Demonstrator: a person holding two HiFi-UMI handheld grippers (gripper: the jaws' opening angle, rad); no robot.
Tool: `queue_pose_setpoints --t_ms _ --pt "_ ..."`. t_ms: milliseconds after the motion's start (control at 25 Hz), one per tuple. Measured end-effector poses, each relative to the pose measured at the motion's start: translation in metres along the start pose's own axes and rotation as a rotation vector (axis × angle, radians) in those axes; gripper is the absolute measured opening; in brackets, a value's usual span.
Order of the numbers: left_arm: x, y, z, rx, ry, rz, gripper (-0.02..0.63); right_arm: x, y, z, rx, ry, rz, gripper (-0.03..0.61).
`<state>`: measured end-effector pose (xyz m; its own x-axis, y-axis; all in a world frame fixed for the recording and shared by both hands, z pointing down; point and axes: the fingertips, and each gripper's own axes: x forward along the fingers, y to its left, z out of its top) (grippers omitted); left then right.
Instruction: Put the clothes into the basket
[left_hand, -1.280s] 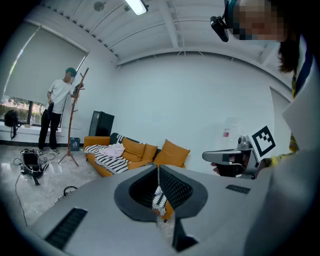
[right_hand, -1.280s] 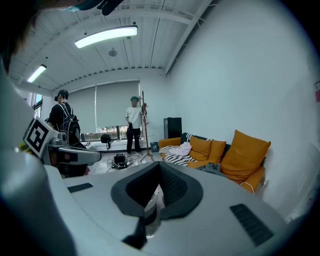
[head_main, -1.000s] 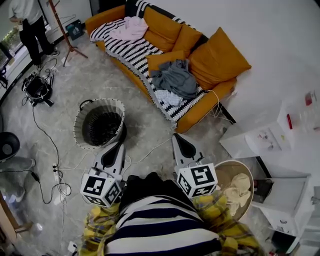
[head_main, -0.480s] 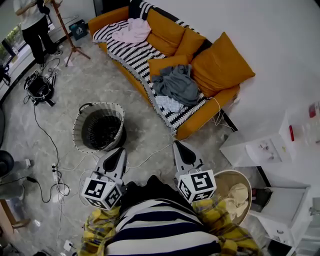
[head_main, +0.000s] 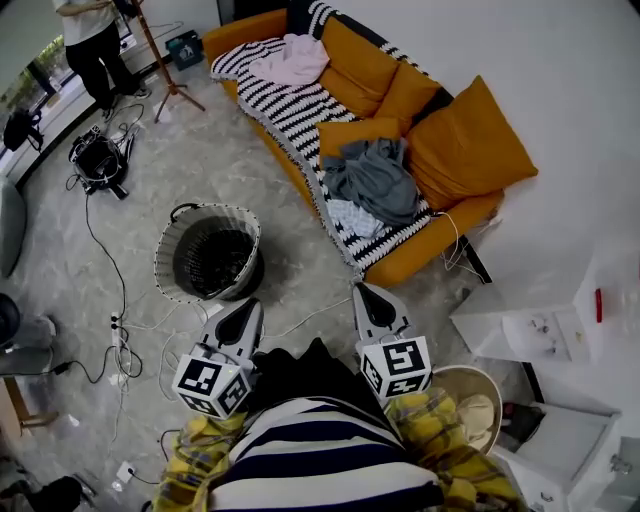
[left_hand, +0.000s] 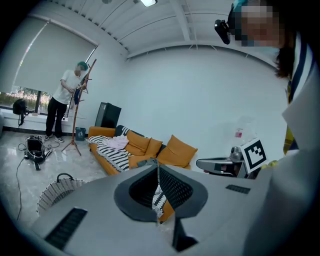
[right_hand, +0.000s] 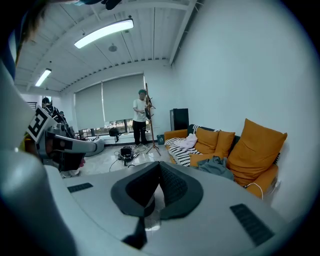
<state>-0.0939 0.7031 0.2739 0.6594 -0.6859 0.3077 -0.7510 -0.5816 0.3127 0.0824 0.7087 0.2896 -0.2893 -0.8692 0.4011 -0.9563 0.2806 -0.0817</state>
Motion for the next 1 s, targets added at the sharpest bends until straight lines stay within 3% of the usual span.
queue_pose_setpoints --t_ms 160,400,720,1000 --pt "0.006 0.010 -0.006 -0.034 0.027 0.025 0.023 0.014 -0.006 -0.009 -0.009 0.044 0.002 0.025" --pt "0.035 0.038 0.007 -0.019 0.026 0.030 0.023 0.050 -0.016 -0.007 0.000 0.057 -0.011 0.025" --pt "0.089 0.084 0.021 0.017 0.054 -0.042 0.023 0.118 -0.030 0.009 -0.031 0.075 -0.030 0.025" --pt "0.142 0.093 0.016 0.036 0.129 -0.184 0.023 0.157 -0.053 0.014 -0.003 0.096 -0.105 0.025"
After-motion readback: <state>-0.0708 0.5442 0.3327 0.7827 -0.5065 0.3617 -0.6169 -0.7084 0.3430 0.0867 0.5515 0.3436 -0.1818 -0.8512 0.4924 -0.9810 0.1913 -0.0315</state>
